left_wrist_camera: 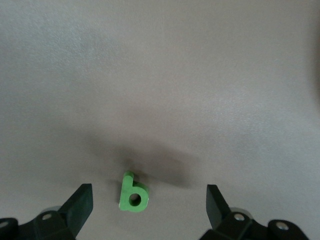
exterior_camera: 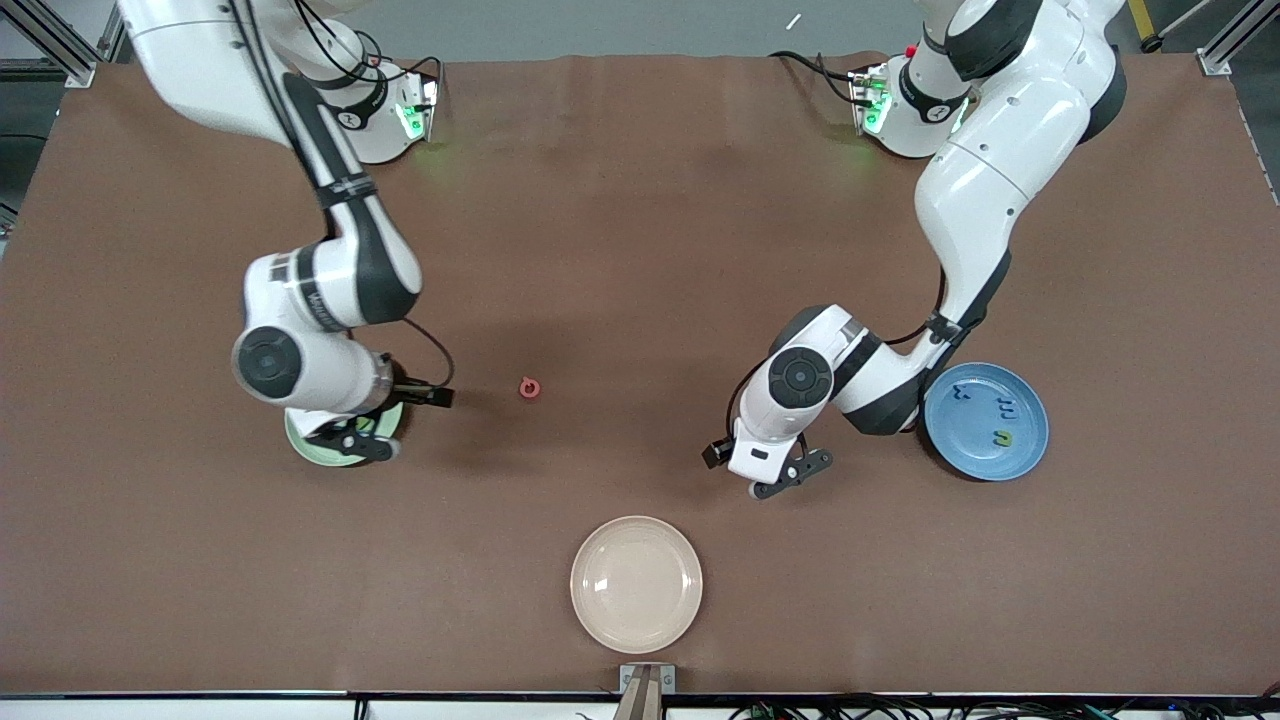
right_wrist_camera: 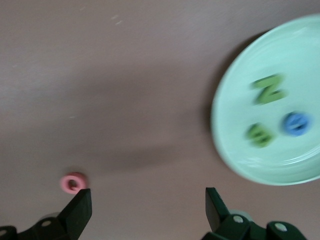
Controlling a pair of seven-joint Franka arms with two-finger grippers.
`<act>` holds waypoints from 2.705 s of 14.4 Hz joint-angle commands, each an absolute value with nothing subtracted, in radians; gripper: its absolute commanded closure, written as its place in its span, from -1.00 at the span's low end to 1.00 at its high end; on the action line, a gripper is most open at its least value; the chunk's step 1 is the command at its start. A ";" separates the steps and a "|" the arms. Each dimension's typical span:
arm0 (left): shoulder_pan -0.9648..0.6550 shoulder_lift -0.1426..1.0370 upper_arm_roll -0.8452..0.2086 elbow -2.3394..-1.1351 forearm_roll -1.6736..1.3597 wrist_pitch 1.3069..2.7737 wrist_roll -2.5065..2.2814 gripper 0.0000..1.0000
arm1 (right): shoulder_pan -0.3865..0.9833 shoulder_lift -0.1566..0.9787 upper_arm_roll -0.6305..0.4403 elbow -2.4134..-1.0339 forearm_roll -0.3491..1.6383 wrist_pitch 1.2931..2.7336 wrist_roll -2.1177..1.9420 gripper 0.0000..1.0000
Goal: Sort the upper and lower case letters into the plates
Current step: 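Release the Z while the left gripper grasps the green b, then carry the pink Q to the green plate while the left gripper carries b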
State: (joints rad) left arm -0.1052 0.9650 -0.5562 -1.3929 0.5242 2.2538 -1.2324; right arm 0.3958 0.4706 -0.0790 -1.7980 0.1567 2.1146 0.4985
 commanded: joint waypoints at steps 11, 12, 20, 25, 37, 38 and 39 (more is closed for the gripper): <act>-0.164 0.974 -0.502 -1.371 0.466 2.256 -1.272 -0.25 | 0.592 0.544 -0.091 -1.945 0.167 2.514 0.607 -0.95; -0.164 0.973 -0.502 -1.371 0.466 2.256 -1.272 -0.15 | 0.597 0.549 -0.089 -1.945 0.167 2.526 0.607 -0.88; -0.161 0.962 -0.502 -1.373 0.471 2.255 -1.266 0.67 | 0.634 0.591 -0.091 -1.945 0.166 2.585 0.604 -0.52; -0.126 0.885 -0.506 -1.381 0.471 2.163 -1.226 0.84 | 0.641 0.591 -0.091 -1.950 0.166 2.579 0.606 0.00; 0.469 0.591 -0.736 -1.802 0.535 2.088 -0.675 0.84 | 0.464 0.451 -0.098 -1.870 0.164 2.200 0.409 1.00; 0.497 0.591 -0.738 -1.827 0.563 2.118 -0.666 0.84 | 0.424 0.434 -0.098 -1.870 0.164 2.175 0.338 1.00; 0.515 0.592 -0.738 -1.848 0.586 2.156 -0.663 0.84 | 0.385 0.428 -0.098 -1.873 0.161 2.165 0.271 1.00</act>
State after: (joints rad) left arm 0.4735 0.6285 -0.7269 -1.7633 0.5405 2.0875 -0.6764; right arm 0.4613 0.4721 -0.1144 -1.8467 0.1561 2.1961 0.3849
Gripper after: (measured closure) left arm 0.727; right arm 0.639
